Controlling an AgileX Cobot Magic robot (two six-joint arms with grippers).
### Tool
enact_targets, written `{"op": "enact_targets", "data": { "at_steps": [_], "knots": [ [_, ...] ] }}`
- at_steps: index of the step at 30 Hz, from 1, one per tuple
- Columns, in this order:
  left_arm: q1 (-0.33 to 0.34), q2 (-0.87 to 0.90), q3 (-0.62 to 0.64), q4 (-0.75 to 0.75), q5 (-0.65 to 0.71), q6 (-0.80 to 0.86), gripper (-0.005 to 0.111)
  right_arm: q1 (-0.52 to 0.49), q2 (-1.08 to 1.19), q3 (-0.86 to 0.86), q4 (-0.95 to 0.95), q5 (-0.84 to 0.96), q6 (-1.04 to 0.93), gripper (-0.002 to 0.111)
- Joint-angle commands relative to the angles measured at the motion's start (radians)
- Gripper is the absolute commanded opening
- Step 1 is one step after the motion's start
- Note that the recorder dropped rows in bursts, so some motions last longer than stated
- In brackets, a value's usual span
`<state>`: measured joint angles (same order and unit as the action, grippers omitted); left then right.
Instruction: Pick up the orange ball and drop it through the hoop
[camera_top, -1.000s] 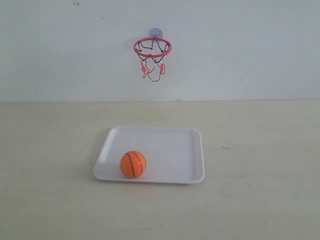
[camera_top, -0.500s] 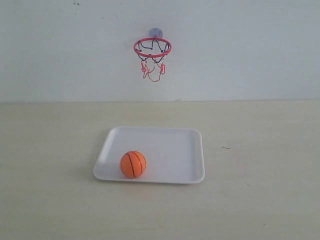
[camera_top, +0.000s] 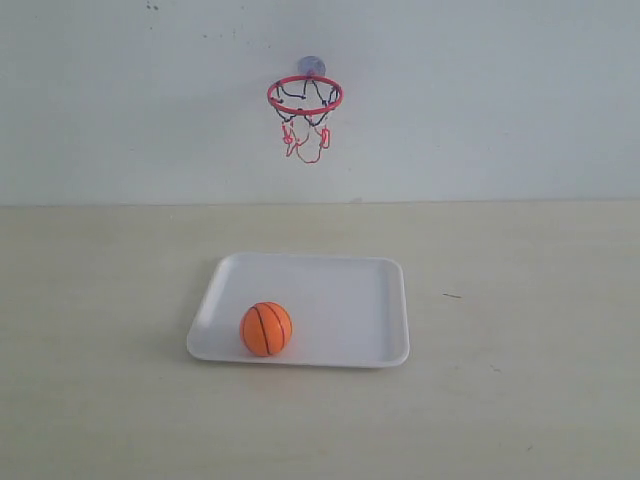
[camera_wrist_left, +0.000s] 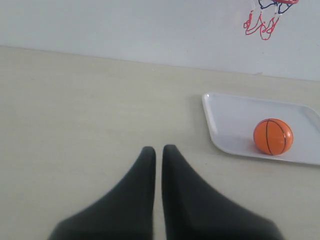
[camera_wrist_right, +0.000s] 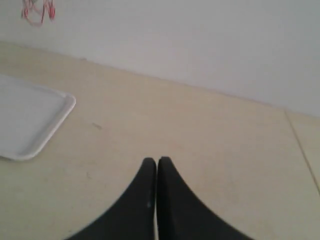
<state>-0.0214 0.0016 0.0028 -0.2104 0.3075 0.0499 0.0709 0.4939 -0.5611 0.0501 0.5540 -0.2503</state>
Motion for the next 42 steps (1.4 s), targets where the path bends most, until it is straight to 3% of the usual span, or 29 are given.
{"op": "enact_targets", "data": {
  "at_steps": [1,5,11,17,19,22,24,26,27,28,30,31,33,42],
  "knots": [
    [0.001,-0.002,-0.003,-0.002,-0.009,-0.004,0.004,-0.003,0.136,-0.014,-0.006,-0.021,0.016,0.000],
    [0.001,-0.002,-0.003,-0.002,-0.009,-0.004,0.004,-0.003,0.215,-0.014,0.017,-0.139,0.029,0.000],
    [0.001,-0.002,-0.003,-0.002,-0.009,-0.004,0.004,-0.001,0.353,-0.014,0.335,-0.292,0.106,0.000],
    [0.001,-0.002,-0.003,-0.002,-0.009,-0.004,0.004,0.023,0.599,-0.031,0.585,-0.243,-0.102,0.000],
    [0.001,-0.002,-0.003,-0.002,-0.009,-0.004,0.004,0.081,0.686,-0.066,0.617,-0.188,-0.226,0.000],
    [0.001,-0.002,-0.003,-0.002,-0.009,-0.004,0.004,0.325,0.852,-0.188,0.634,-0.167,-0.462,0.000],
    [0.001,-0.002,-0.003,-0.002,-0.009,-0.004,0.004,0.489,0.932,-0.276,0.634,-0.206,-0.473,0.000],
    [0.001,-0.002,-0.003,-0.002,-0.009,-0.004,0.004,0.588,1.015,-0.372,0.632,-0.237,-0.415,0.001],
    [0.001,-0.002,-0.003,-0.002,-0.009,-0.004,0.004,0.608,1.046,-0.407,0.624,-0.238,-0.382,0.004],
    [0.001,-0.002,-0.003,-0.002,-0.009,-0.004,0.004,0.628,1.110,-0.472,0.617,-0.238,-0.346,0.014],
    [0.001,-0.002,-0.003,-0.002,-0.009,-0.004,0.004,0.635,1.198,-0.549,0.601,-0.263,-0.342,0.043],
    [0.001,-0.002,-0.003,-0.002,-0.009,-0.004,0.004,0.635,1.247,-0.582,0.599,-0.302,-0.337,0.064],
    [0.001,-0.002,-0.003,-0.002,-0.009,-0.004,0.004,0.635,1.321,-0.633,0.599,-0.333,-0.285,0.086],
    [0.001,-0.002,-0.003,-0.002,-0.009,-0.004,0.004,0.635,1.511,-0.762,0.599,-0.346,-0.226,0.086]
  ]
}}
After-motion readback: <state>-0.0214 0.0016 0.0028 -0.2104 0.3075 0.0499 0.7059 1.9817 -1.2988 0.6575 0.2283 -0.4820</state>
